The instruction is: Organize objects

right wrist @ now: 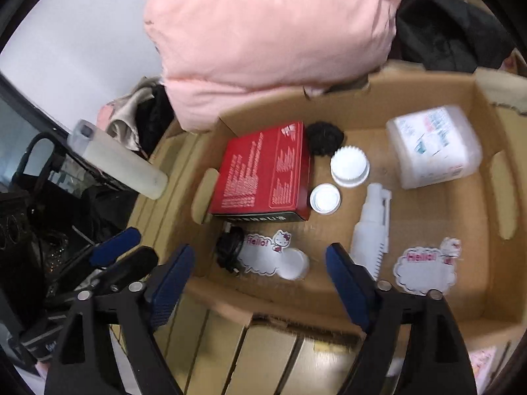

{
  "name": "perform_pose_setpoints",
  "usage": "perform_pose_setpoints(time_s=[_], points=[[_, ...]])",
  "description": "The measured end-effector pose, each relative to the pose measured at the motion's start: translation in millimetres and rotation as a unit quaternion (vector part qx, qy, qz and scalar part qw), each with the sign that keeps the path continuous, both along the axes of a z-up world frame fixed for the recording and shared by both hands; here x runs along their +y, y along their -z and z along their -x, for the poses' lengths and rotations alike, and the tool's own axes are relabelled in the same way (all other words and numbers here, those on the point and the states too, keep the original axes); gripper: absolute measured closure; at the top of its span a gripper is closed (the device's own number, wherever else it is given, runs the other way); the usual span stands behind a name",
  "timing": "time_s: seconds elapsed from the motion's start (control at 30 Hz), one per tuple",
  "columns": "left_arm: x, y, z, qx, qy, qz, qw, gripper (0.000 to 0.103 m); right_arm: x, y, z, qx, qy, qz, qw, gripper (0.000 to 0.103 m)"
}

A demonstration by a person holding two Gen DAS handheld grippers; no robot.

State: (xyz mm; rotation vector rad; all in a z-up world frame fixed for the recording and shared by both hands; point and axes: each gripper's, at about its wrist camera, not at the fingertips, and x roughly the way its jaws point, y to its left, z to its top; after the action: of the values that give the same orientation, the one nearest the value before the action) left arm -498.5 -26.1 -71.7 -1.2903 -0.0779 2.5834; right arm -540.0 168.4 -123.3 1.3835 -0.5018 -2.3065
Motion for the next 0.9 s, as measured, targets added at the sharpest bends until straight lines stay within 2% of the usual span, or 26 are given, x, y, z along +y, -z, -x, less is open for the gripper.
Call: perform_pose_setpoints(time_s=[0.07, 0.17, 0.2, 0.27, 0.3, 0.37, 0.43, 0.47, 0.6, 0.67, 0.77, 0.9], points=[[-2, -20, -20, 0.01, -0.002, 0.01, 0.9999, 0.045, 8, -25, -15, 0.019, 0.008, -0.01, 1.0, 0.018], [-7, -52, -63, 0.027, -0.002, 0.022, 0.9994, 0.035, 16, -63, -51, 0.054, -0.002, -0.033, 0.998, 0.018], [-10, -61, -77, 0.035, -0.004, 0.023, 0.9991, 0.035, 17, -72, -60, 0.061, -0.006, -0.042, 0.997, 0.018], [-15, -85, -119, 0.057, 0.001, 0.022, 0.9981, 0.032, 25, -100, -104, 0.09, -0.022, -0.069, 0.993, 0.018], [-17, -94, -135, 0.063, 0.002, 0.023, 0.9978, 0.026, 29, -106, -119, 0.095, -0.025, -0.074, 0.992, 0.018], [-23, -113, -181, 0.088, 0.006, 0.017, 0.996, 0.016, 44, -129, -173, 0.115, -0.038, -0.074, 0.99, 0.018], [-27, -122, -223, 0.111, 0.008, 0.02, 0.9935, 0.011, 53, -145, -218, 0.131, -0.057, -0.074, 0.987, 0.018], [-28, -123, -236, 0.114, 0.008, 0.024, 0.9931, 0.009, 59, -154, -250, 0.142, -0.067, -0.088, 0.984, 0.018], [-35, -124, -300, 0.111, -0.014, 0.024, 0.9935, 0.008, 74, -169, -324, 0.159, -0.058, -0.142, 0.975, 0.017], [-38, -121, -323, 0.111, -0.029, 0.021, 0.9932, 0.002, 80, -174, -360, 0.165, -0.032, -0.155, 0.974, 0.017], [-37, -114, -352, 0.1, -0.042, 0.008, 0.9941, 0.002, 88, -169, -411, 0.184, -0.015, -0.131, 0.974, 0.017], [-22, -106, -370, 0.086, -0.031, 0.005, 0.9958, 0.002, 95, -149, -433, 0.159, 0.013, -0.113, 0.981, 0.017]])
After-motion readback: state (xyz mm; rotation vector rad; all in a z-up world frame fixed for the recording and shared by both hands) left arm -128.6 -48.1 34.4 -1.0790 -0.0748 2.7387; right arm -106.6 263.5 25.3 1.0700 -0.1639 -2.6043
